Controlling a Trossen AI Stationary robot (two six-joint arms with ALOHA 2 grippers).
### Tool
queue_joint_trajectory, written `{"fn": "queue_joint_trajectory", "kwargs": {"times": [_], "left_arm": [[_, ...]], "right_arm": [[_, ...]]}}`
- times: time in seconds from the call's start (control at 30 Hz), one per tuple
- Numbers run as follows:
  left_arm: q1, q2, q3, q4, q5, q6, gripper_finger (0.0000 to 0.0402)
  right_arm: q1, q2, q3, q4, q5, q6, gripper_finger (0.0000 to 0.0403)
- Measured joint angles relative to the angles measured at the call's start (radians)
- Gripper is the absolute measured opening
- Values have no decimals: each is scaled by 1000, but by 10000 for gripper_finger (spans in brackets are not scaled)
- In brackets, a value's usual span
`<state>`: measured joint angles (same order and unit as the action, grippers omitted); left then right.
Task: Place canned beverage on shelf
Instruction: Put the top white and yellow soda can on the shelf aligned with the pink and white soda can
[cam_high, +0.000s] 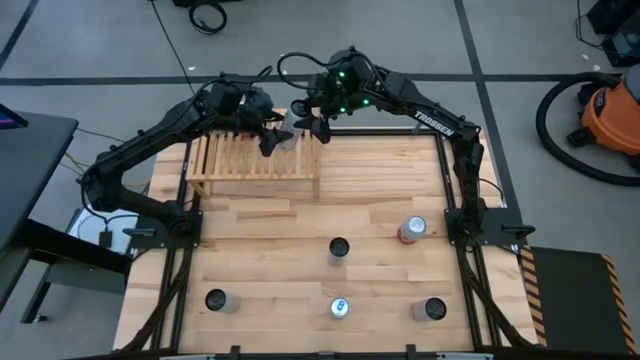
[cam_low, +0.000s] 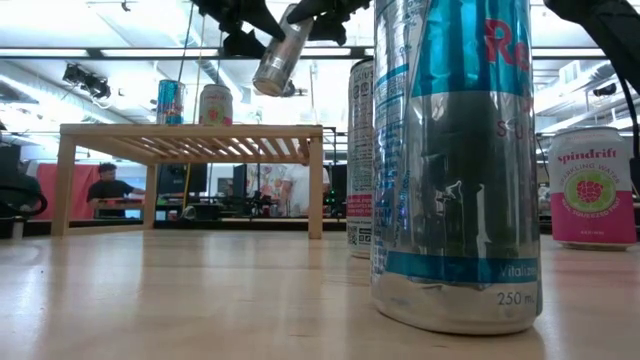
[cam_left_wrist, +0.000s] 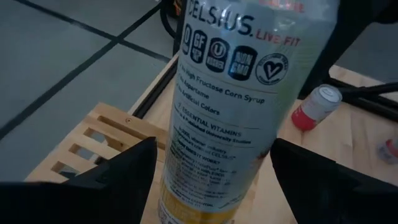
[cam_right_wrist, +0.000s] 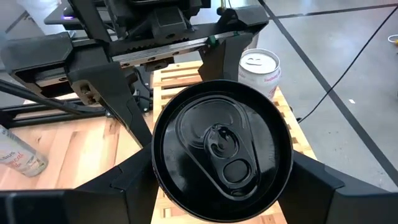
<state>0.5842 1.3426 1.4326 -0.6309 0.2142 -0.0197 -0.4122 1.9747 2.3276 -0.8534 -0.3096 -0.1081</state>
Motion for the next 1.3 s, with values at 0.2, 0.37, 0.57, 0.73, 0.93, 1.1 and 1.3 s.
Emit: {"fn": "queue_joint_trajectory", "kwargs": {"times": [0.2,0.37,0.57,0.73,0.93,1.1,1.3], "left_arm": [[1,-1,0,2,86,10,314],[1,14,0,13,81,31,314],[1,13,0,19,80,32,314],[1,19,0,21,72,12,314],[1,26,1,18,71,8,314],[1,26,1,31,58,11,314],[1,26,1,30,52,5,314]], "right_arm": [[7,0,0,8,-42,2,266],[17,1,0,8,-28,0,266],[18,1,0,12,-28,0,266],[18,1,0,26,-28,0,266],[18,2,-1,27,-29,0,266],[18,2,-1,31,-28,0,266],[18,2,-1,31,-29,0,266]]}}
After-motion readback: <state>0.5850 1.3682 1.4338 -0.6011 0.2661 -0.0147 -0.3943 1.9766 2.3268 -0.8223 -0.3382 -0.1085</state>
